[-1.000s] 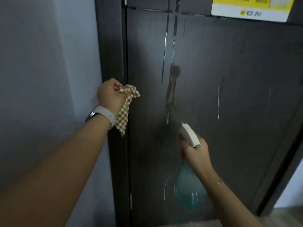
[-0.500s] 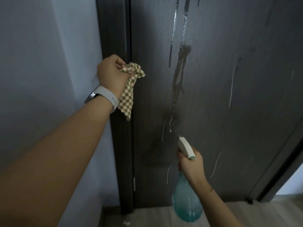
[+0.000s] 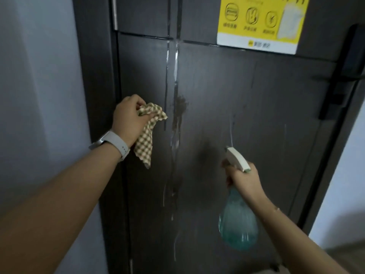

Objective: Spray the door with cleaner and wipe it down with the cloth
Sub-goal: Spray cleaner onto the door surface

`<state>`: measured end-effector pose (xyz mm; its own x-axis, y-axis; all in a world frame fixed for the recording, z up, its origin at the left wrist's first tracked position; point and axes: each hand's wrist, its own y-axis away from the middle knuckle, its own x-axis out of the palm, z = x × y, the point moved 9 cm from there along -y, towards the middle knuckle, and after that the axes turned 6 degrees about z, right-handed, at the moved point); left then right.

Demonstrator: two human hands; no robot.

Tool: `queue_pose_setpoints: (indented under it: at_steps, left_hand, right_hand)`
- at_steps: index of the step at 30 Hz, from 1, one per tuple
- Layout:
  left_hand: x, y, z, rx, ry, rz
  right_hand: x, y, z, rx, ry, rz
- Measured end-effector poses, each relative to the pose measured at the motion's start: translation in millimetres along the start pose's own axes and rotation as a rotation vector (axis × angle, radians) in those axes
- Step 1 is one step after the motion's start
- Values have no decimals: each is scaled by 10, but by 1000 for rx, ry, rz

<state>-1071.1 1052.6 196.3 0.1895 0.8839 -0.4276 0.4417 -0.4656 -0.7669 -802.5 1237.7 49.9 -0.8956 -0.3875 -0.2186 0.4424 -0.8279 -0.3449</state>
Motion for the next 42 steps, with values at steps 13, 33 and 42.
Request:
queue_pose_setpoints:
  at_steps: [13,33,42]
  left_hand:
    - [239,-268,32,-37,34,-7]
    - [453,35,-472,21,-15,112]
    - [1488,-49,-1090,134,-30,179]
  right_hand:
    - [-876,-1000,1047,-98,68,-113]
    - [-952,-481,-103,94,-4,-42]
    - [-1011,-230,-1171,236,73,21]
